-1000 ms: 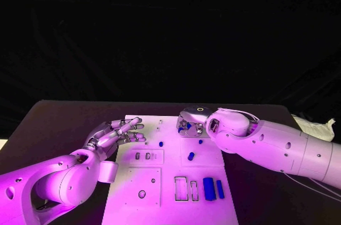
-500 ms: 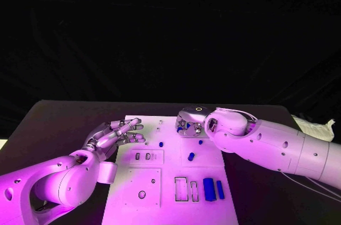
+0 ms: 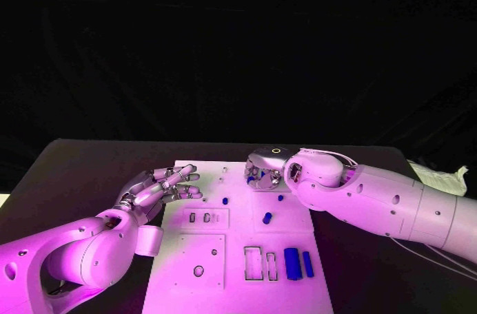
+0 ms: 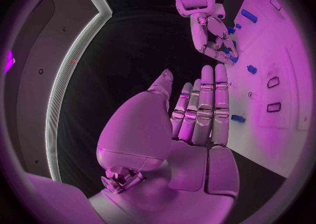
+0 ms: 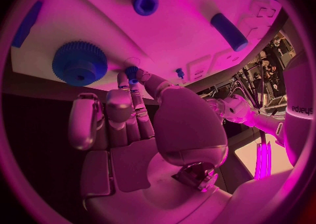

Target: Assemble the parts on the task board

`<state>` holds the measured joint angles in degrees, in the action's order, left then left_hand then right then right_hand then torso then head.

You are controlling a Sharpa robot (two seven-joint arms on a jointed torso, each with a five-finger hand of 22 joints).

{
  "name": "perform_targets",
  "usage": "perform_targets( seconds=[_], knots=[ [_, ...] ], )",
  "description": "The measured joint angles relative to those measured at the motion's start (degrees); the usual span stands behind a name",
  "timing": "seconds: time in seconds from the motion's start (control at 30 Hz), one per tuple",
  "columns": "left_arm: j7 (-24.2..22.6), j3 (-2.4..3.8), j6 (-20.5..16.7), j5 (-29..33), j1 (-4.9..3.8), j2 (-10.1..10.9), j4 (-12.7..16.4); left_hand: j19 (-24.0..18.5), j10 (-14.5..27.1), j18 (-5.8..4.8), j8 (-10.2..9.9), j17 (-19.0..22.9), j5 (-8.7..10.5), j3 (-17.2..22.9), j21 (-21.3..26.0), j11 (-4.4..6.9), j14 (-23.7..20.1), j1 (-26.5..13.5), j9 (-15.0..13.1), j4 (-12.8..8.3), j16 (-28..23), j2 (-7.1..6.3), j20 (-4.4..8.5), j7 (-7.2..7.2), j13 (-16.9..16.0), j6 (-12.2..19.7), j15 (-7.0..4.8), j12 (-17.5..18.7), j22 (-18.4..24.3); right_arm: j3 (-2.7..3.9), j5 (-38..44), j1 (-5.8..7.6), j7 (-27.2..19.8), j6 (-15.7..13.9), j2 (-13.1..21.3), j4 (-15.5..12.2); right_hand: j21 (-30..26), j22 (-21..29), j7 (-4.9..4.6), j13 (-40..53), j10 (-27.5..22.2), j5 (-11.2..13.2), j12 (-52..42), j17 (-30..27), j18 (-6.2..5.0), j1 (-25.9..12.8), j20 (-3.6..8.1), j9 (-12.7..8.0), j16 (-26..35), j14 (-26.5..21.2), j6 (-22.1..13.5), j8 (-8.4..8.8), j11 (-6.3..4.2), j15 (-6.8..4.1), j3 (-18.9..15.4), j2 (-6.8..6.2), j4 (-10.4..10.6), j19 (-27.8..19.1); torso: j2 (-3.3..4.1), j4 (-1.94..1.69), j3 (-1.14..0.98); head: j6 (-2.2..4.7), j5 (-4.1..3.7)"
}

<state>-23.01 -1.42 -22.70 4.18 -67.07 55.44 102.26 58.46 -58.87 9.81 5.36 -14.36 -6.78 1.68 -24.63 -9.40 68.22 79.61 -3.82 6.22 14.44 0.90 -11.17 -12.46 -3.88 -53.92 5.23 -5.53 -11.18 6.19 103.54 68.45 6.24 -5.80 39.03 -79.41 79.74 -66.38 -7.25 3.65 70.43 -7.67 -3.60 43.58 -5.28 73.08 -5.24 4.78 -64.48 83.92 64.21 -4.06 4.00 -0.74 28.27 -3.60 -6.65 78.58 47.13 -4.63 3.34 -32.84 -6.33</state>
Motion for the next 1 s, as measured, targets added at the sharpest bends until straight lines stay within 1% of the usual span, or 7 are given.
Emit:
perform_targets(
  seconds=[0.07,0.17,0.27,0.4,0.63,0.77,1.0],
  knots=[
    [0.0,0.00,0.0,0.0,0.00,0.0,0.0,0.0,0.0,0.00,-0.2,0.0,0.00,0.0,0.0,0.00,0.0,0.0,0.0,0.0,0.0,0.00,0.00,0.00,0.0,0.0,0.00,0.0,0.0,-0.02,0.1,-0.01,0.2,-0.3,0.0,0.0,0.4,-0.3,-0.21,0.0,0.0,0.0,0.0,0.3,0.00,0.0,0.00,0.0,-0.1,0.0,0.4,0.04,0.00,0.00,0.5,0.01,-0.1,0.0,0.02,-0.03,-0.01,0.01,0.00],
    [0.0,0.00,0.0,0.1,0.00,0.0,0.0,0.0,0.0,0.00,-0.2,0.0,0.00,0.0,0.0,0.00,0.0,0.0,0.0,0.0,0.0,0.00,0.00,0.00,0.0,0.0,0.00,0.0,0.0,-0.18,0.4,-0.17,0.4,-1.5,0.1,-0.4,0.4,-0.6,-0.12,0.1,0.3,-0.7,0.2,0.5,0.00,0.4,0.00,0.2,-0.3,0.0,0.7,0.12,0.26,0.00,0.8,-0.34,-0.5,0.0,0.03,-0.07,-0.02,0.05,0.00],
    [0.0,0.00,0.0,0.2,0.00,0.0,0.0,0.0,0.0,0.00,-0.2,0.0,0.00,0.0,0.0,0.00,0.0,0.0,0.0,0.0,0.0,0.00,0.00,0.00,0.0,0.0,0.00,0.0,0.0,-0.39,0.8,-0.44,0.7,-3.1,0.3,-1.0,0.4,-0.6,-0.30,0.1,0.3,-1.2,0.3,0.6,0.00,0.6,0.00,0.3,-0.3,0.0,0.9,0.12,0.26,0.00,1.0,-0.10,-0.4,0.0,0.03,-0.13,-0.02,0.06,0.00],
    [0.0,0.00,0.0,0.2,0.00,0.0,0.0,0.0,0.0,0.00,-0.2,0.0,0.00,0.0,0.0,0.00,0.0,0.0,0.0,0.0,0.0,0.00,0.00,0.00,0.0,0.0,0.00,0.2,0.0,-0.52,1.2,-0.74,1.1,-5.0,0.4,-1.8,0.4,-0.6,-0.31,0.1,0.3,-1.2,0.1,0.6,0.00,0.8,0.00,0.4,-0.3,0.0,0.9,0.11,0.26,0.01,1.2,0.05,-0.5,0.0,0.03,-0.18,-0.02,0.13,0.03],
    [0.0,0.00,0.0,0.3,-0.01,0.0,0.0,0.0,0.0,0.00,-0.2,0.0,0.00,0.0,0.0,0.00,0.0,0.0,0.0,0.0,0.0,0.00,0.00,0.00,0.0,0.0,0.00,0.2,0.0,-0.38,1.7,-0.70,1.4,-7.7,0.1,-2.6,0.4,-0.6,-0.31,0.1,0.3,-1.2,0.1,0.6,0.00,1.0,0.00,0.3,-0.4,0.0,0.9,0.11,0.26,0.01,1.2,0.24,-0.5,0.0,0.08,-0.21,0.01,0.34,0.17],
    [0.0,0.00,0.0,0.3,-0.01,0.0,0.0,0.0,0.0,0.00,-0.2,-0.1,0.00,0.2,-0.2,0.00,0.0,0.0,0.0,-0.2,0.0,0.00,0.00,0.00,0.0,0.0,0.00,0.2,0.0,-0.32,2.0,-0.70,1.7,-9.0,-0.3,-2.8,0.4,-0.7,-0.31,0.1,0.3,-1.2,0.1,0.7,0.00,1.2,0.00,0.3,-0.5,0.0,0.9,0.11,0.26,0.01,1.2,0.05,-0.5,0.0,0.12,-0.24,0.05,0.37,0.25],
    [0.0,0.00,0.0,0.3,-0.01,-0.1,-0.1,0.0,0.0,0.00,-0.2,-0.1,0.00,0.2,-0.2,0.00,0.0,0.2,0.0,-0.2,0.0,0.22,0.00,0.00,0.0,0.0,0.00,0.2,0.0,-0.26,3.0,-0.70,3.0,-11.0,-1.3,-2.6,0.4,-0.7,-0.31,0.2,0.3,-1.2,0.2,0.8,0.00,1.2,0.00,0.3,-0.5,0.0,0.9,0.11,0.26,0.01,1.2,0.05,-0.5,0.0,0.06,-0.47,0.08,0.37,0.24]
  ],
)
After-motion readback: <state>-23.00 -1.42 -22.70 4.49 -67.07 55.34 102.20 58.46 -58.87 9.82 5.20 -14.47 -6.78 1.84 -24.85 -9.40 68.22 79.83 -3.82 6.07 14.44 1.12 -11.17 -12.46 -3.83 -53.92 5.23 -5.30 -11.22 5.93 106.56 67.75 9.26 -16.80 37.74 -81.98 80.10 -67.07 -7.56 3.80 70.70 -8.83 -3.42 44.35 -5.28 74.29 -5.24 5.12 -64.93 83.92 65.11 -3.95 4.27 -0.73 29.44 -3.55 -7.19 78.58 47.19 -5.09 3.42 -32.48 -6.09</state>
